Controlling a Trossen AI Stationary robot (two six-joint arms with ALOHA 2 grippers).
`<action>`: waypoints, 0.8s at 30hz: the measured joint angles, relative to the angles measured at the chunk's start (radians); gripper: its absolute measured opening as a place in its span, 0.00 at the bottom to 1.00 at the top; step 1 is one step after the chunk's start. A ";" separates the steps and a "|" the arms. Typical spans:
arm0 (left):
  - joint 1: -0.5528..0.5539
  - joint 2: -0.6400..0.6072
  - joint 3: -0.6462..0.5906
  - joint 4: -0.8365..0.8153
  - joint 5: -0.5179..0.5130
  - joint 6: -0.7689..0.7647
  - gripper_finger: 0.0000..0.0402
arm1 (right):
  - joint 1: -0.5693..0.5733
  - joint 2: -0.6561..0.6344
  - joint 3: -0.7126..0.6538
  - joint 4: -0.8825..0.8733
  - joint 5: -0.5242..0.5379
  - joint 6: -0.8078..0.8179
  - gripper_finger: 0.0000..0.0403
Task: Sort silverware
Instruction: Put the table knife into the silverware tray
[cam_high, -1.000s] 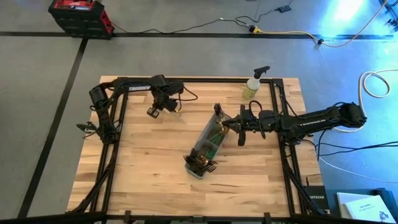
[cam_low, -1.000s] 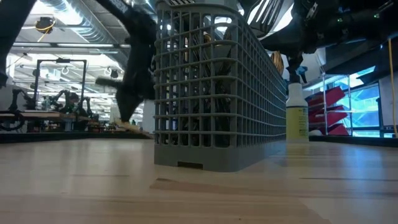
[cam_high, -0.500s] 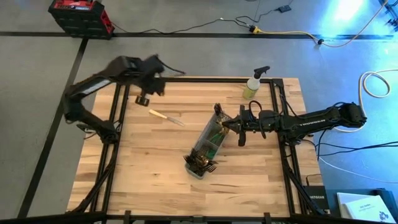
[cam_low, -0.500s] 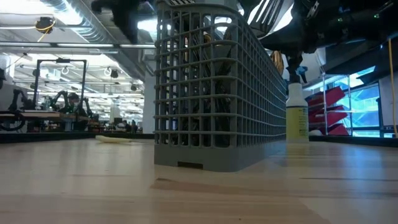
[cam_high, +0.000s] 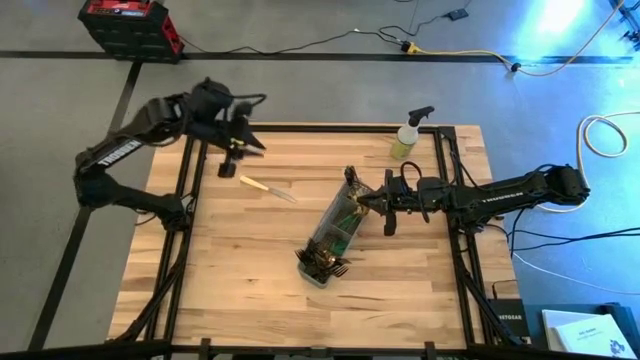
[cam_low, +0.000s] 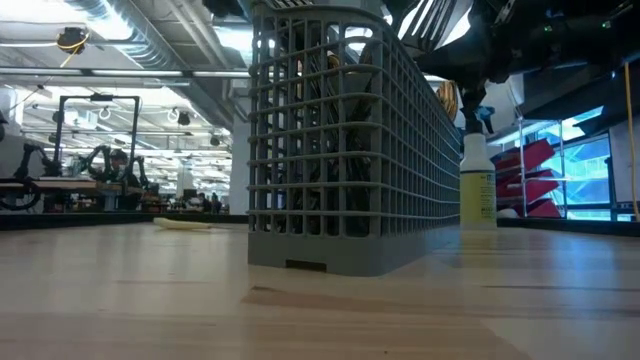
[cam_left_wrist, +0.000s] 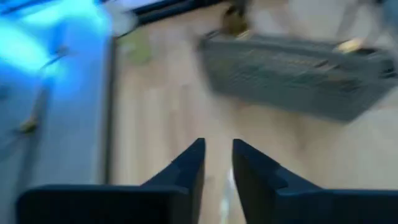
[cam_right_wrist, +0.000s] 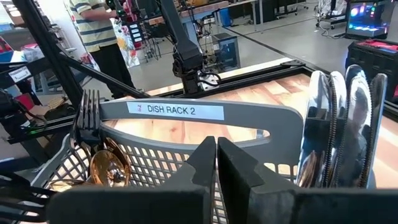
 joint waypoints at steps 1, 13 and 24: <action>0.000 -0.010 -0.057 0.054 0.032 -0.019 0.22 | 0.000 0.000 0.000 0.000 0.000 0.000 0.00; 0.052 -0.047 -0.712 0.433 -0.058 -0.017 0.66 | 0.000 0.000 0.000 0.000 -0.014 0.000 0.00; 0.089 0.093 -0.776 0.498 -0.208 0.082 0.88 | 0.000 -0.001 0.001 0.003 -0.014 -0.001 0.00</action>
